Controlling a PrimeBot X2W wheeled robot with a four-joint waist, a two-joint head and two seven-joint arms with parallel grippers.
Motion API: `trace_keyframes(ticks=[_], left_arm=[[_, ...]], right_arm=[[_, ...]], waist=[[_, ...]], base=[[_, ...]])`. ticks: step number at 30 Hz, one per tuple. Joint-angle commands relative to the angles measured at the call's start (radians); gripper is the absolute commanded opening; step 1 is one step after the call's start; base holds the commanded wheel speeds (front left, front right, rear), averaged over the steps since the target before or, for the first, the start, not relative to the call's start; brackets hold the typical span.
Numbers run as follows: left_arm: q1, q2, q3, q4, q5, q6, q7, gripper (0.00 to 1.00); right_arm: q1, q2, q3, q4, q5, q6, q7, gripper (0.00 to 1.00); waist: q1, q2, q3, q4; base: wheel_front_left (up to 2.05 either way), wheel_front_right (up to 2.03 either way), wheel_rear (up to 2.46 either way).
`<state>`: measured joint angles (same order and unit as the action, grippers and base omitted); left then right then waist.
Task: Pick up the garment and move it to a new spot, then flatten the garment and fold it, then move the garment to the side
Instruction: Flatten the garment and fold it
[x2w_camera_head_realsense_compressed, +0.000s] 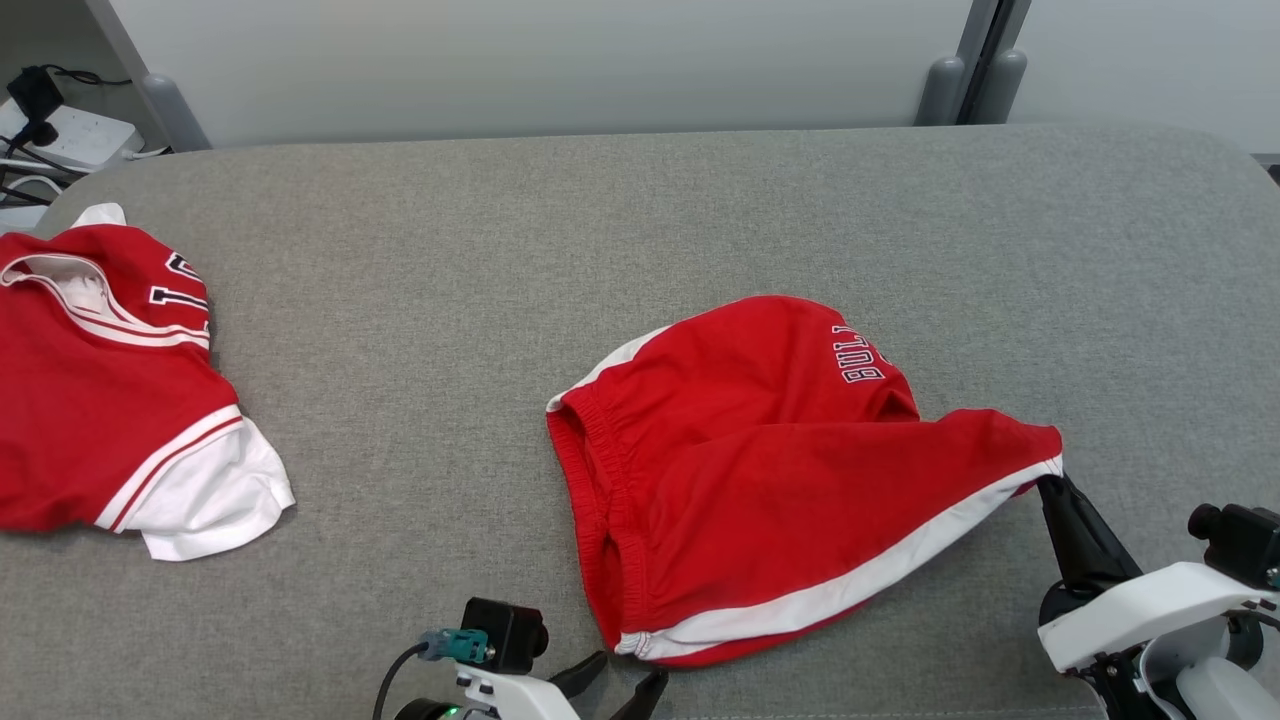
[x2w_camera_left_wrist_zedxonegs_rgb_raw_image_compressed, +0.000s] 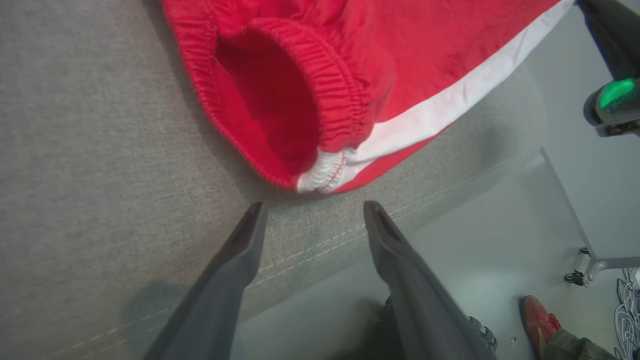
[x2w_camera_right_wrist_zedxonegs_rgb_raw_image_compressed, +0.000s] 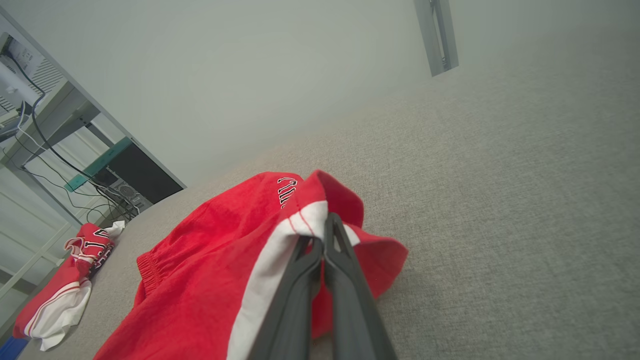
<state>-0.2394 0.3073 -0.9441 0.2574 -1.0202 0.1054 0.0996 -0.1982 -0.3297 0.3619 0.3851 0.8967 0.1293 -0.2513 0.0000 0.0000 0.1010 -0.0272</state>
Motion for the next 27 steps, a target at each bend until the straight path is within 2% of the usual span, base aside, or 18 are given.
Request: trace_keyframes(ticks=[1,7,10,11,12,13,14,19,27], left_arm=[[-0.053,0.004,0.029,-0.013,0.017,-0.011,-0.021,1.00],[-0.083,-0.012,0.021,0.052,0.074,0.014,-0.071,1.00],[-0.090,-0.019,0.012,0.065,0.087,0.007,-0.085,1.00],[-0.092,-0.020,0.008,0.067,0.089,-0.001,-0.087,0.94],[-0.094,-0.022,0.004,0.069,0.092,-0.009,-0.091,0.50],[-0.096,-0.025,0.003,0.071,0.095,-0.012,-0.098,0.17],[-0.100,-0.025,-0.001,0.073,0.102,-0.016,-0.103,0.00],[-0.109,-0.031,-0.011,0.084,0.109,-0.031,-0.111,0.00],[-0.105,-0.009,-0.003,0.057,0.096,-0.063,-0.128,0.00]], right_arm=[[-0.025,-0.023,0.011,-0.023,-0.002,0.001,-0.010,0.00],[-0.027,-0.024,0.024,-0.027,0.010,0.001,-0.010,0.00],[-0.026,-0.030,0.026,-0.029,0.019,0.001,-0.010,0.00],[-0.026,-0.031,0.026,-0.029,0.022,0.001,-0.010,0.00],[-0.026,-0.033,0.026,-0.029,0.023,0.001,-0.010,0.00],[-0.026,-0.034,0.025,-0.029,0.025,0.001,-0.010,0.00],[-0.027,-0.034,0.025,-0.029,0.026,0.001,-0.010,0.00],[-0.025,-0.035,0.025,-0.028,0.030,0.001,-0.010,0.00],[-0.026,-0.041,0.019,-0.030,0.030,0.001,-0.010,0.00]], waist=[[0.0000,0.0000,0.000,0.000],[0.0000,0.0000,-0.006,-0.007],[0.0000,0.0000,-0.010,-0.010],[0.0000,0.0000,-0.011,-0.011],[0.0000,0.0000,-0.011,-0.012],[0.0000,0.0000,-0.012,-0.012],[0.0000,0.0000,-0.012,-0.013],[0.0000,0.0000,-0.015,-0.014],[0.0000,0.0000,-0.030,-0.008]], base=[[0.00,0.00,0.00],[0.00,0.00,0.00],[0.00,0.00,0.00],[0.00,0.00,0.00],[0.00,0.00,0.00],[0.00,0.00,0.00],[0.00,0.00,0.00],[0.00,0.00,0.00],[0.00,0.00,0.00]])
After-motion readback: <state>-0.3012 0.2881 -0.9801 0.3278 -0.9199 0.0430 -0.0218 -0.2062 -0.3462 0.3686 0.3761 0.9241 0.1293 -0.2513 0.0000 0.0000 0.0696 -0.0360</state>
